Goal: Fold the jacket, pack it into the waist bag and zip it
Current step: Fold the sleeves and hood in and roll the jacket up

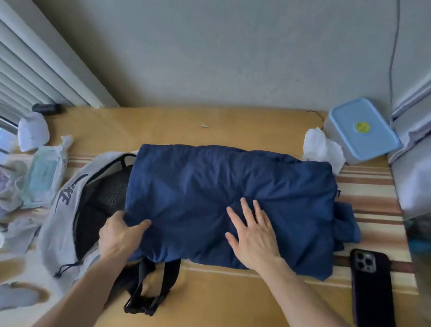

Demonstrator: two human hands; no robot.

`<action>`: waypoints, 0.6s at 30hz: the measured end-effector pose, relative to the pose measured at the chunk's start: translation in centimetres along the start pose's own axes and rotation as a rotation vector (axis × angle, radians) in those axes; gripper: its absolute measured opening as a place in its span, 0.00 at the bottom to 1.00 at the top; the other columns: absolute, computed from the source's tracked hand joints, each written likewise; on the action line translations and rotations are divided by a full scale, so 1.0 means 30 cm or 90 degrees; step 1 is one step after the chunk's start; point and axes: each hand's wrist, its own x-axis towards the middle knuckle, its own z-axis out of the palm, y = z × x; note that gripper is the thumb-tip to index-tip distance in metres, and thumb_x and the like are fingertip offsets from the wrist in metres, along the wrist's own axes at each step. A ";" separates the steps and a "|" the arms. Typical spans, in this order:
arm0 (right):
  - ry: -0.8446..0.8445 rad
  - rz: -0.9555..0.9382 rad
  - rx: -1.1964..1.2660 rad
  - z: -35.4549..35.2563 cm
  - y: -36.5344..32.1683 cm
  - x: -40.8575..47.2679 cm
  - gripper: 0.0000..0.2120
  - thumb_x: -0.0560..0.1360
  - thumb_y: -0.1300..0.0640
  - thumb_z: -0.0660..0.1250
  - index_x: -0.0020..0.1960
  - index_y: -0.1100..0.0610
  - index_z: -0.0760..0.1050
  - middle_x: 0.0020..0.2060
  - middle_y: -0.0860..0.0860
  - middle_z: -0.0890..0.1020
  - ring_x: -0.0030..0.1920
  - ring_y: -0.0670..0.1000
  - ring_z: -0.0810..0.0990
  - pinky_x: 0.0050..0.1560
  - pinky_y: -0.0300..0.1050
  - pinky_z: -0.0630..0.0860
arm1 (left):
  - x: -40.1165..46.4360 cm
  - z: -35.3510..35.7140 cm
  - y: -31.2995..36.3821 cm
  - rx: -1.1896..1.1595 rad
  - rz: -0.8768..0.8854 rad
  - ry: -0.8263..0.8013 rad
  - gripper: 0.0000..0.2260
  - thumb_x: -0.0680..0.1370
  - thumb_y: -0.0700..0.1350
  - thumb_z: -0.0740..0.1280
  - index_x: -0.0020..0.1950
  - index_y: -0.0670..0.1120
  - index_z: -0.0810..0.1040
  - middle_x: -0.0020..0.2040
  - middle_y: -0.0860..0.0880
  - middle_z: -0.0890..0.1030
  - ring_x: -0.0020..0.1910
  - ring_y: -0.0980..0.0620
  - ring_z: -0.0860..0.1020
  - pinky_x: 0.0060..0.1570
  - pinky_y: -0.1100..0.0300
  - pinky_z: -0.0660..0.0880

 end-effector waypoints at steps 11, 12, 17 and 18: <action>0.001 0.006 0.037 0.011 0.006 0.008 0.32 0.80 0.42 0.58 0.81 0.47 0.54 0.82 0.55 0.49 0.81 0.62 0.46 0.79 0.61 0.54 | -0.171 0.007 0.062 -0.146 -0.292 -0.017 0.51 0.64 0.69 0.77 0.73 0.36 0.66 0.69 0.35 0.73 0.68 0.34 0.73 0.66 0.43 0.72; 0.003 0.006 0.041 0.012 0.007 0.007 0.32 0.80 0.42 0.58 0.81 0.47 0.54 0.82 0.55 0.49 0.81 0.62 0.45 0.79 0.61 0.53 | -0.186 0.021 0.038 -0.178 -0.314 -0.040 0.54 0.60 0.73 0.76 0.73 0.39 0.68 0.69 0.34 0.73 0.68 0.34 0.74 0.67 0.42 0.73; 0.008 0.000 0.047 0.020 0.011 0.004 0.32 0.81 0.42 0.56 0.81 0.47 0.52 0.82 0.55 0.46 0.81 0.62 0.43 0.80 0.59 0.49 | -0.241 0.097 0.024 -0.465 -0.402 -0.157 0.16 0.69 0.54 0.80 0.50 0.51 0.78 0.48 0.47 0.82 0.41 0.47 0.80 0.38 0.54 0.78; 0.006 -0.002 0.049 0.017 0.013 0.004 0.32 0.81 0.42 0.56 0.81 0.47 0.52 0.82 0.55 0.46 0.81 0.62 0.42 0.80 0.59 0.49 | -0.244 0.119 0.040 -0.500 -0.432 -0.151 0.14 0.70 0.51 0.80 0.48 0.51 0.78 0.51 0.47 0.82 0.43 0.46 0.81 0.41 0.53 0.80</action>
